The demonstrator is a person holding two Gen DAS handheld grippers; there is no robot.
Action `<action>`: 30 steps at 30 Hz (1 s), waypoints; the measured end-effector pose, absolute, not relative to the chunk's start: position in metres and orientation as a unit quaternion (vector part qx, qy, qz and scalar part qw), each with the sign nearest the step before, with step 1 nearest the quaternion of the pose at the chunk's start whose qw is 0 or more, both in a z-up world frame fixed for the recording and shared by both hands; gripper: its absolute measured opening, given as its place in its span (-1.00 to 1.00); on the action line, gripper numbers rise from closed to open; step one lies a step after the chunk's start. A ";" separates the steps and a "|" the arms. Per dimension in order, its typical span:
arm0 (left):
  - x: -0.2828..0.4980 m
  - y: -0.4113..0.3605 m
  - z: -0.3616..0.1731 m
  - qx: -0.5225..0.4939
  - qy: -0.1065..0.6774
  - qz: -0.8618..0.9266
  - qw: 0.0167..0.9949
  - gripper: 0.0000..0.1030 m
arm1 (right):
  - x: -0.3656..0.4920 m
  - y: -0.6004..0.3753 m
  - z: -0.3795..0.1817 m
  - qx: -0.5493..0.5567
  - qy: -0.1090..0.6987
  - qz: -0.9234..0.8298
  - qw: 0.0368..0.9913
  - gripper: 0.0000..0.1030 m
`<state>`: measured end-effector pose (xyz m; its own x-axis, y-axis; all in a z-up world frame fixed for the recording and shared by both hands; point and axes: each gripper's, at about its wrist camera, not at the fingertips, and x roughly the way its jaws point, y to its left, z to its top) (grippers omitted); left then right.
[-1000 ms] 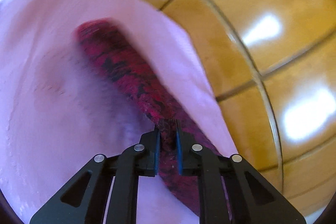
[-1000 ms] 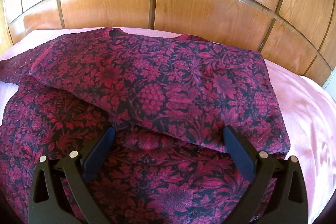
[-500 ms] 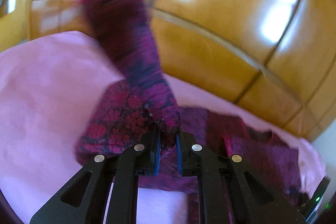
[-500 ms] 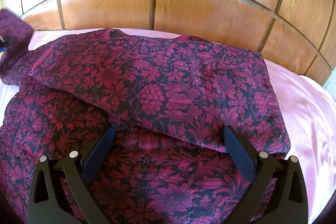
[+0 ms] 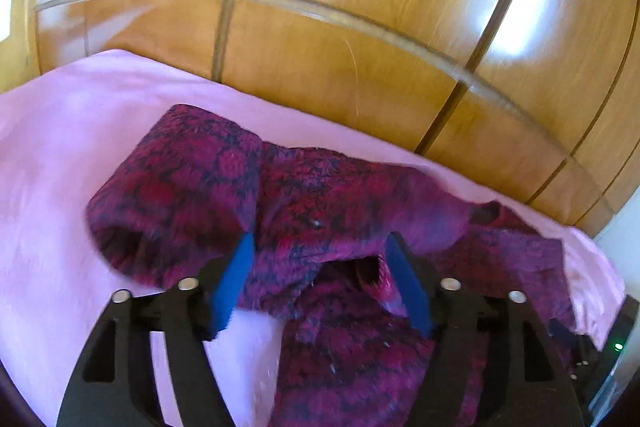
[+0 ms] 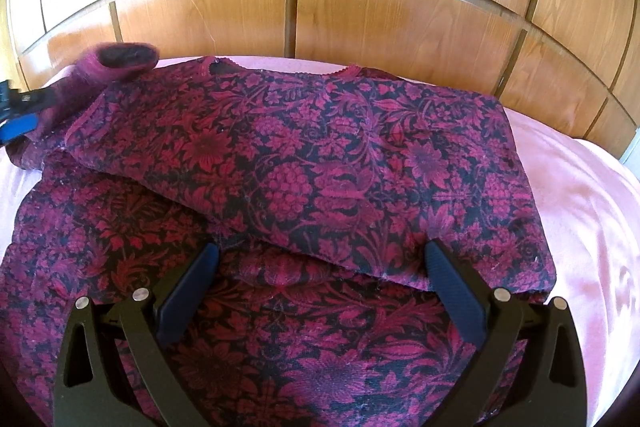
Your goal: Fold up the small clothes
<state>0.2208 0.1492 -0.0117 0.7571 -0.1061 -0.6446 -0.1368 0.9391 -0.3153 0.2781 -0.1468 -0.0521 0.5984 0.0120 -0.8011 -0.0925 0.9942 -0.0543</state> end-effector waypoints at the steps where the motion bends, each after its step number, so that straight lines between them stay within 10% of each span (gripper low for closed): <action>1: 0.210 0.151 -0.011 -0.180 0.339 0.023 0.923 0.34 | 0.279 -0.148 -0.051 -0.041 0.447 0.032 0.893 0.97; 20: 0.219 0.159 -0.072 -0.206 0.394 0.130 0.886 0.53 | 0.395 -0.041 -0.039 0.182 0.527 0.211 0.803 -0.12; 26: 0.220 0.160 -0.075 -0.212 0.386 0.128 0.889 0.54 | 0.404 -0.015 -0.042 0.158 0.530 0.213 0.806 -0.79; 30: 0.222 0.160 -0.076 -0.213 0.386 0.126 0.889 0.54 | 0.387 -0.014 -0.003 0.125 0.478 0.227 0.839 -0.83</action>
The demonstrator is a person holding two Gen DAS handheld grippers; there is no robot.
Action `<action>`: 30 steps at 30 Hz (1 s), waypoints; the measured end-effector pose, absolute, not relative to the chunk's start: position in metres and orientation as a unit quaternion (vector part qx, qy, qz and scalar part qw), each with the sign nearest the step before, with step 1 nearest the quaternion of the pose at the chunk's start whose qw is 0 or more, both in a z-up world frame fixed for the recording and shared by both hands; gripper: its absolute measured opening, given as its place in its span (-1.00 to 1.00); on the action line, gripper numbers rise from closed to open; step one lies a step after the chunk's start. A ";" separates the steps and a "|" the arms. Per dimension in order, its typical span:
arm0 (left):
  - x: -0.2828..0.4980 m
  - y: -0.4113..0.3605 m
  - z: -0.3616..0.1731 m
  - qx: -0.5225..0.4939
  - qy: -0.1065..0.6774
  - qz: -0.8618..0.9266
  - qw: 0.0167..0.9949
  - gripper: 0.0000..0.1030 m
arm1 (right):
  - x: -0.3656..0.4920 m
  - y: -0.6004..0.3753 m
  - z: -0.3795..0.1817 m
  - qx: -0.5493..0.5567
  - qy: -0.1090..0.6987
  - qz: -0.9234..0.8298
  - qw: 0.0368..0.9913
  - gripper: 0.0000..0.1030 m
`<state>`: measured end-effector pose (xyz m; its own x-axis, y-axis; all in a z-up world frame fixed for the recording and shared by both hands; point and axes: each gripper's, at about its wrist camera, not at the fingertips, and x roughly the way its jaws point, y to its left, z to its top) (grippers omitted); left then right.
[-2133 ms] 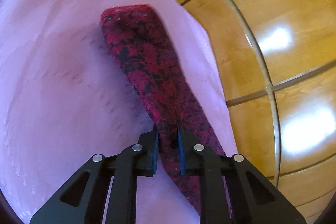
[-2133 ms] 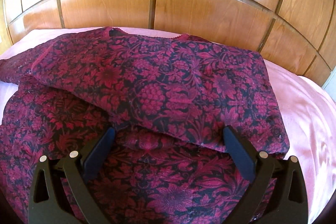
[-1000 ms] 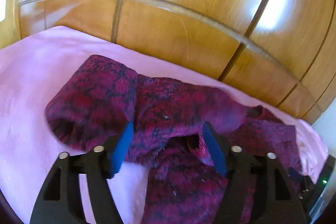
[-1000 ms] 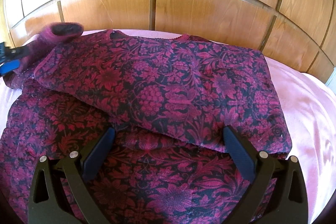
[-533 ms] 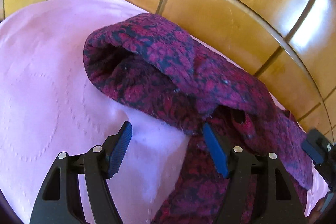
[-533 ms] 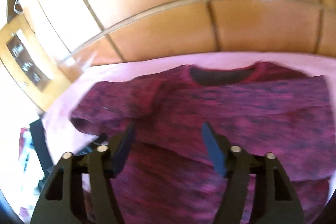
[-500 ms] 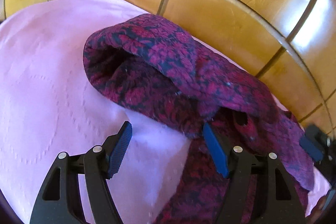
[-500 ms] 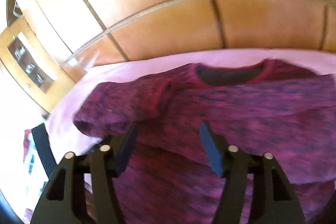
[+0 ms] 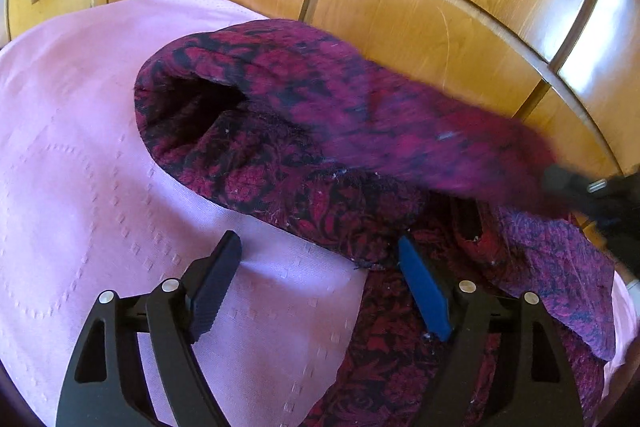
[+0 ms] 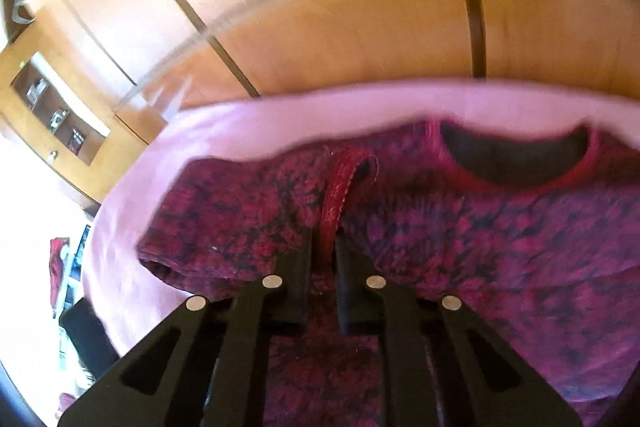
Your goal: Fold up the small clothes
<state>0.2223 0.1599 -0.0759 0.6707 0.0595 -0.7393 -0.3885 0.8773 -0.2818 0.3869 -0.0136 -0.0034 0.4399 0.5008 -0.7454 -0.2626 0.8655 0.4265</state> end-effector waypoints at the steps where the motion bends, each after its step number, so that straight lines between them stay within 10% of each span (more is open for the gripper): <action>1: 0.222 0.160 -0.076 -0.213 0.386 0.126 0.889 0.54 | 0.383 -0.018 0.006 0.121 0.465 0.225 0.848 -0.83; 30: 0.226 0.154 -0.076 -0.184 0.411 0.133 0.883 0.54 | 0.307 -0.268 -0.024 0.133 0.433 -0.040 0.891 -0.89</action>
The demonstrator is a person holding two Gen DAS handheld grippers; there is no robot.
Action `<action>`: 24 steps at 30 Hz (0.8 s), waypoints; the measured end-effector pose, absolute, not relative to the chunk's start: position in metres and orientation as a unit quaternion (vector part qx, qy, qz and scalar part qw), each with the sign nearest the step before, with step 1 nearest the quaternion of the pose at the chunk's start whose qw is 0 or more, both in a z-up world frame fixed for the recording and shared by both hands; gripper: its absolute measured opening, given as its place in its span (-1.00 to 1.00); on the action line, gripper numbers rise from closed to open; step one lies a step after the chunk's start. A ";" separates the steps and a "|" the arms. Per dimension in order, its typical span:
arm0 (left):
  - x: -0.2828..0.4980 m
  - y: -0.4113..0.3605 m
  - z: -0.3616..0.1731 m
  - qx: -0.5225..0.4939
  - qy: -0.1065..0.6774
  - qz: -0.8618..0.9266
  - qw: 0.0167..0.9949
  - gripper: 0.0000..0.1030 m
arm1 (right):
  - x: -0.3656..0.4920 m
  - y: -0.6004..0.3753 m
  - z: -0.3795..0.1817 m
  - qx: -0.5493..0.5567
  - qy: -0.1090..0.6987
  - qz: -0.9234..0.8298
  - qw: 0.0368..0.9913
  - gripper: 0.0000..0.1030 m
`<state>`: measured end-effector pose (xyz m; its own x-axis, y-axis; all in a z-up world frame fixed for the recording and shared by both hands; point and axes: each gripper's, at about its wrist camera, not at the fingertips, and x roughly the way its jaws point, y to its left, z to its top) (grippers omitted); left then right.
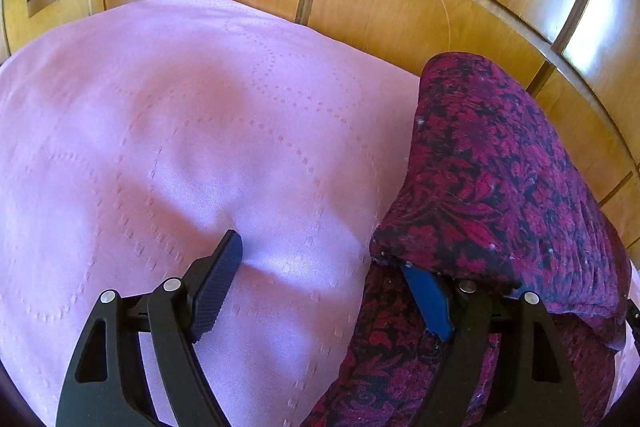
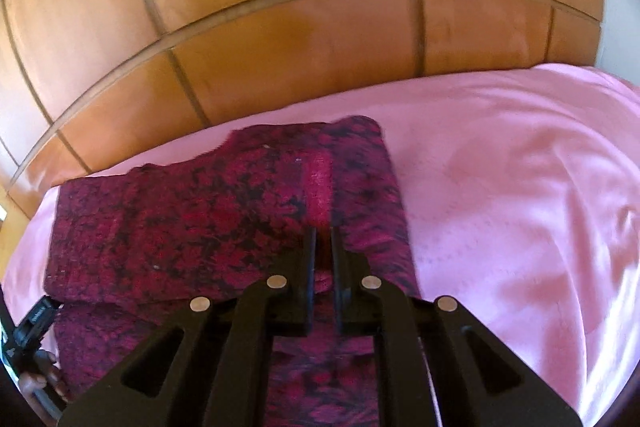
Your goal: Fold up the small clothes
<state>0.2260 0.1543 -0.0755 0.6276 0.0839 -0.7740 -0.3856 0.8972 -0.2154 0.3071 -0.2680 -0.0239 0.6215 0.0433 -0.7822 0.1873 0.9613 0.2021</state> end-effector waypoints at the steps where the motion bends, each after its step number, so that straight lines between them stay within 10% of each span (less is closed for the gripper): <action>1: 0.226 0.154 -0.076 -0.182 0.412 0.134 0.883 0.54 | 0.306 -0.271 -0.030 0.130 0.437 -0.052 0.888 -1.00; 11: 0.224 0.153 -0.077 -0.182 0.409 0.134 0.884 0.53 | 0.287 -0.304 -0.022 0.226 0.421 -0.044 0.878 -0.93; 19: 0.223 0.152 -0.078 -0.179 0.408 0.135 0.885 0.53 | 0.286 -0.295 0.002 0.268 0.391 0.016 0.881 -0.15; 24: 0.222 0.152 -0.079 -0.178 0.407 0.136 0.886 0.53 | 0.318 -0.266 -0.023 0.225 0.455 0.019 0.861 -0.37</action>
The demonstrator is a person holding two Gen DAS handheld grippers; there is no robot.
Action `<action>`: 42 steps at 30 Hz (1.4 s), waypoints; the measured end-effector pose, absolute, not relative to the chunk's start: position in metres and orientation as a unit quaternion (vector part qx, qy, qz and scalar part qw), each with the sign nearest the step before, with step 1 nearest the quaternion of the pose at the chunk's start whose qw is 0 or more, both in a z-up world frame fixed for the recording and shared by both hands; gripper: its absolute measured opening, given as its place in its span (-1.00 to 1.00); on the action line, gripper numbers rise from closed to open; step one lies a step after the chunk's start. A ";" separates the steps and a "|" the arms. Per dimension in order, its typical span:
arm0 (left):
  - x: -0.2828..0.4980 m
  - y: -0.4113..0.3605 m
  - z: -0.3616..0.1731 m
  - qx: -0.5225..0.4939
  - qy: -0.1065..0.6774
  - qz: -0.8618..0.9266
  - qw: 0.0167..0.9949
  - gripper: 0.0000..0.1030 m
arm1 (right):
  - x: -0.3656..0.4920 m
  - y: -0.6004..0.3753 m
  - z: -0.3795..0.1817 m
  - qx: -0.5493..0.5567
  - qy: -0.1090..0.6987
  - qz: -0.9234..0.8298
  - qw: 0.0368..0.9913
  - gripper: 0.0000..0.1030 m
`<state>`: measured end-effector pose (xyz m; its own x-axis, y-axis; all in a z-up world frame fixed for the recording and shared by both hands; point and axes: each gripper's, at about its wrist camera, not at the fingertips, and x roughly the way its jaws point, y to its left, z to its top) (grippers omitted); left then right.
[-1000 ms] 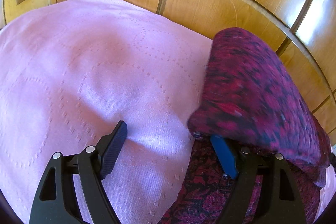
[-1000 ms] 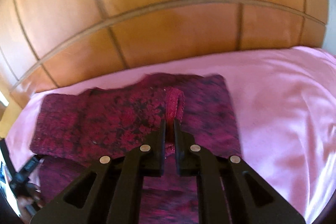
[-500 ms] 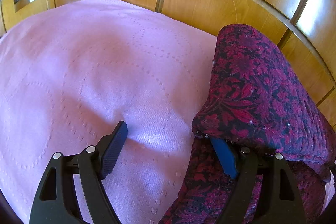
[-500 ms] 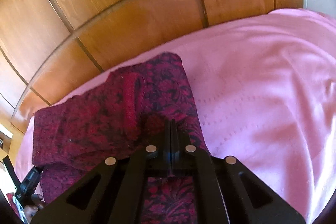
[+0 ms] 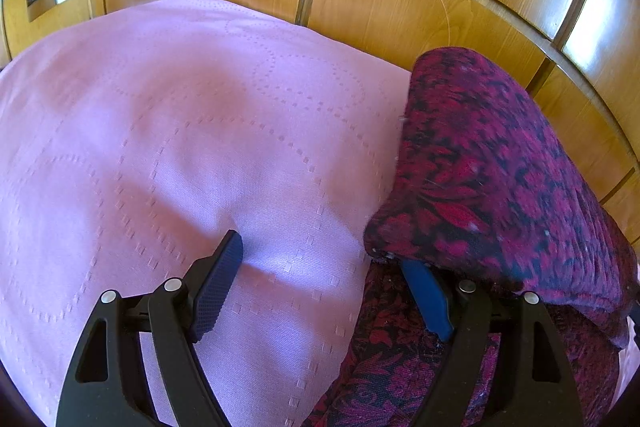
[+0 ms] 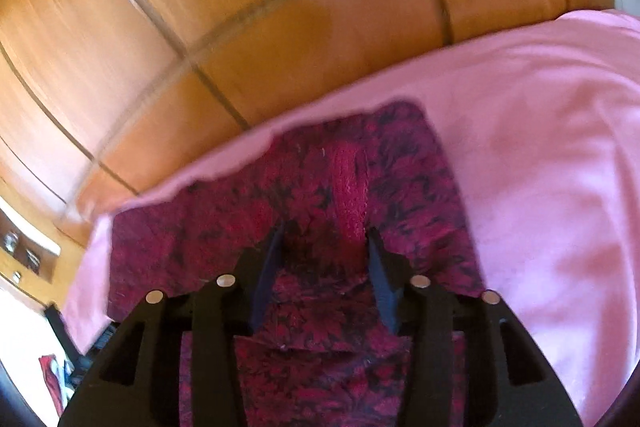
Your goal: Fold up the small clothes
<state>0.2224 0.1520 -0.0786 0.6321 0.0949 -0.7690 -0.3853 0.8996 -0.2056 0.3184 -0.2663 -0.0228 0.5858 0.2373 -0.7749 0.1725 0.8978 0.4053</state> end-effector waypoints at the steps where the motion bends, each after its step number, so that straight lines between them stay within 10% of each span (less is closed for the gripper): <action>1: 0.222 0.152 -0.079 -0.179 0.406 0.135 0.886 0.53 | 0.320 -0.264 -0.023 0.212 0.456 0.010 0.864 -0.66; 22: 0.189 0.207 -0.047 -0.297 0.392 -0.020 0.871 0.46 | 0.295 -0.277 -0.041 0.178 0.428 -0.030 0.885 -0.77; 39: 0.342 0.212 -0.066 -0.418 0.448 -0.103 0.784 0.46 | 0.287 -0.279 -0.046 0.183 0.410 -0.022 0.893 -0.75; 42: 0.350 0.205 -0.068 -0.423 0.446 -0.120 0.780 -0.09 | 0.285 -0.280 -0.047 0.187 0.409 -0.020 0.893 -0.75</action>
<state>0.3495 0.2048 -0.0680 0.5736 -0.5635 -0.5945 -0.1905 0.6141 -0.7659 0.2855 -0.2804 -0.0466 0.6650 0.1163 -0.7377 0.1887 0.9296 0.3167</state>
